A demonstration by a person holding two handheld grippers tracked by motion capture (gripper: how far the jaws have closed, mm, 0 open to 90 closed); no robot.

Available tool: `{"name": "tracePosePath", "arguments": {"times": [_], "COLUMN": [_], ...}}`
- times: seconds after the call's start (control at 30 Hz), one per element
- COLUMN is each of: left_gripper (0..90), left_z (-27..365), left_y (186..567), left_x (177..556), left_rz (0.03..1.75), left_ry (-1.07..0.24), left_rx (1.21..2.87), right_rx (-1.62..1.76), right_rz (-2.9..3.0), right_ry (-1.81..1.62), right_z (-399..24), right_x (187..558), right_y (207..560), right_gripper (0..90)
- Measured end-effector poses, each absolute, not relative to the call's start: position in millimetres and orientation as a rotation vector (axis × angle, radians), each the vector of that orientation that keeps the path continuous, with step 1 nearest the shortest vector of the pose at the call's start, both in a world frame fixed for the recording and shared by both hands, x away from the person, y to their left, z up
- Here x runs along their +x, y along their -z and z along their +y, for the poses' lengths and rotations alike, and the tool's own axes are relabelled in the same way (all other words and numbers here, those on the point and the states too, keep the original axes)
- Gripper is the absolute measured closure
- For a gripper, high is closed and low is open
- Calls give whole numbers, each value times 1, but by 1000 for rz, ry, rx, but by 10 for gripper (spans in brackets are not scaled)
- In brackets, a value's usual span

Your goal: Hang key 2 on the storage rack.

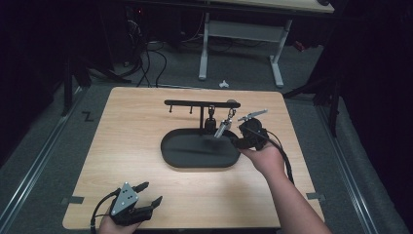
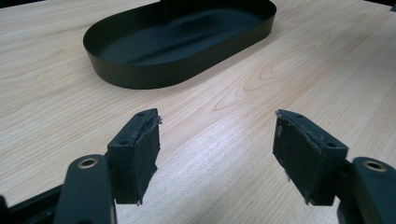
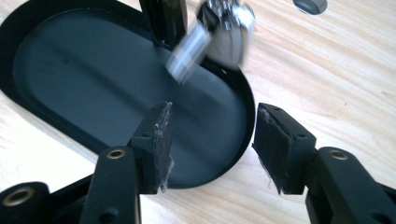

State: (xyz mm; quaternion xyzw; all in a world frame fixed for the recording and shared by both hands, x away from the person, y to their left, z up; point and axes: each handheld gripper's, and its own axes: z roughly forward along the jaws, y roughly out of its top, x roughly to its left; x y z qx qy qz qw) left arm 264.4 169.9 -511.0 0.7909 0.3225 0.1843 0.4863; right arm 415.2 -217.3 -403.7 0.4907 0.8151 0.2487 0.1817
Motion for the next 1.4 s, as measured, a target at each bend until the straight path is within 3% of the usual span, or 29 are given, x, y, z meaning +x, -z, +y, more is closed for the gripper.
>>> {"name": "tracePosePath", "arguments": {"times": [0.47, 0.63, 0.77, 1.2, 1.27, 1.4], "left_gripper": [325, 324, 325, 323, 324, 323], "left_z": [166, 160, 163, 163, 167, 166], "left_y": [516, 512, 516, 515, 515, 514], "left_x": [274, 286, 300, 283, 282, 287], "left_rz": [869, 919, 976, 884, 905, 893], "left_ry": [-463, -489, -441, -506, -456, -476], "left_rx": [1907, 1910, 1870, 1908, 1852, 1859], "right_rx": [1403, 1394, 1352, 1389, 1376, 1402], "right_rz": [2163, 2139, 2139, 1953, 2006, 1996], "right_ry": [-881, -922, -924, -965, -905, -906], "right_z": [-266, -281, -290, -303, -303, -304], "right_x": [360, 362, 354, 278, 274, 274], "right_y": [445, 466, 474, 508, 515, 521], "right_gripper": [377, 313, 331, 283, 264, 255]}}
